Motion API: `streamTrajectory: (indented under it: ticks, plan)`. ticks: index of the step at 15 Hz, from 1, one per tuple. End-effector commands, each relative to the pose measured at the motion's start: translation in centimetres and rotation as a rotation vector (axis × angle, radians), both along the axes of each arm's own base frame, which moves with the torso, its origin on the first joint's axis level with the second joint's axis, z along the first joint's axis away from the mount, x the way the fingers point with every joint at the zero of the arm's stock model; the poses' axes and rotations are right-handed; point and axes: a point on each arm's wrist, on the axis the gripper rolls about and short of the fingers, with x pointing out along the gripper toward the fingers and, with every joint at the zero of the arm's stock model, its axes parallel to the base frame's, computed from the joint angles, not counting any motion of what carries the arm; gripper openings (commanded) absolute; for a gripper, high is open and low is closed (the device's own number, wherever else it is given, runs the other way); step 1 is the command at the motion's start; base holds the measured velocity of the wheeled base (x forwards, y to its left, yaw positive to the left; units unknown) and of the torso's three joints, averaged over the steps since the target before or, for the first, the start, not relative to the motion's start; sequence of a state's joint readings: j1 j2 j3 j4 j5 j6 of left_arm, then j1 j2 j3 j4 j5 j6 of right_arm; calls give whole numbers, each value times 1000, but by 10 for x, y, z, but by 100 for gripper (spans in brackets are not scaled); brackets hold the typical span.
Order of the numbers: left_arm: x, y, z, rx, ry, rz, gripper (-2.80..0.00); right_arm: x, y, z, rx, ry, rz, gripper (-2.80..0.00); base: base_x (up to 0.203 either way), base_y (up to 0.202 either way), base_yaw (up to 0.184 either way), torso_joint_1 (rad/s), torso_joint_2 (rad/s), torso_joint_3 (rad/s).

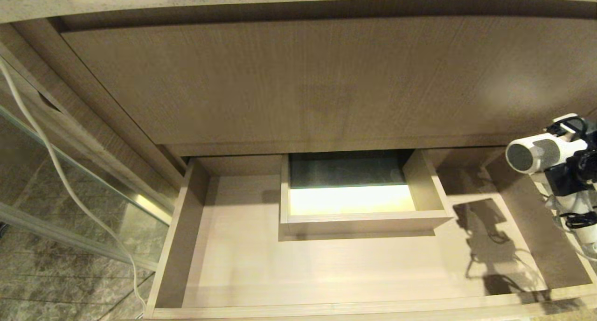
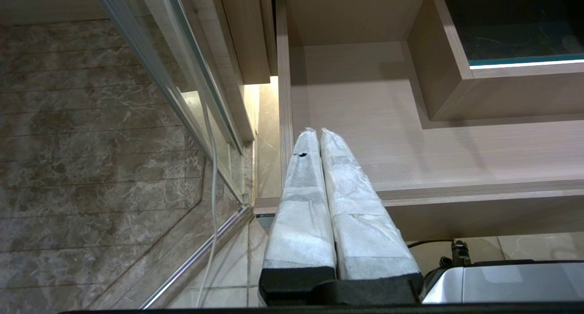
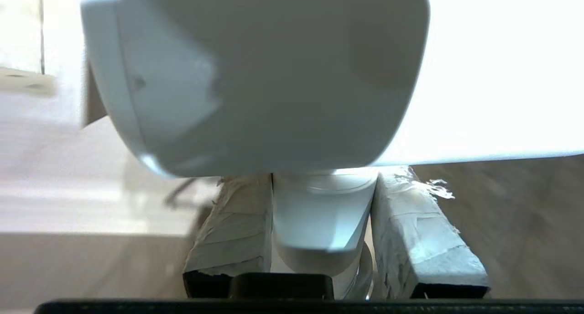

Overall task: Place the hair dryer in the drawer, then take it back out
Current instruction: Place it on the countertop

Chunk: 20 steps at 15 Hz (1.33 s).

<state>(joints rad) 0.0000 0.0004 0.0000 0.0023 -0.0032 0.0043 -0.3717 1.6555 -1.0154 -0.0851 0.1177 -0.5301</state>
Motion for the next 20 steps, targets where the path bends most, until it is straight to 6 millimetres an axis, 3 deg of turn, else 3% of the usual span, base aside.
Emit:
streamTrajectory:
  ticks: [1,7,14,16,20]
  plan:
    - [0,0,0,0,3,0,-280,-49,18,39,-54,-132,-2,-280,0,0,0,0,0,0]
    - [0,0,0,0,2,0,-280,-98,37,67,-100,-238,2,-280,0,0,0,45,-165,-107]
    - [0,0,0,0,2,0,-280,-138,53,61,-124,-277,9,-280,0,0,0,168,-448,-290]
    - [0,0,0,0,3,0,-280,-135,52,64,-131,-288,7,-280,0,0,0,196,-486,-288]
    - [0,0,0,0,3,0,-280,-104,40,95,-150,-337,5,-280,0,0,0,217,-497,-287]
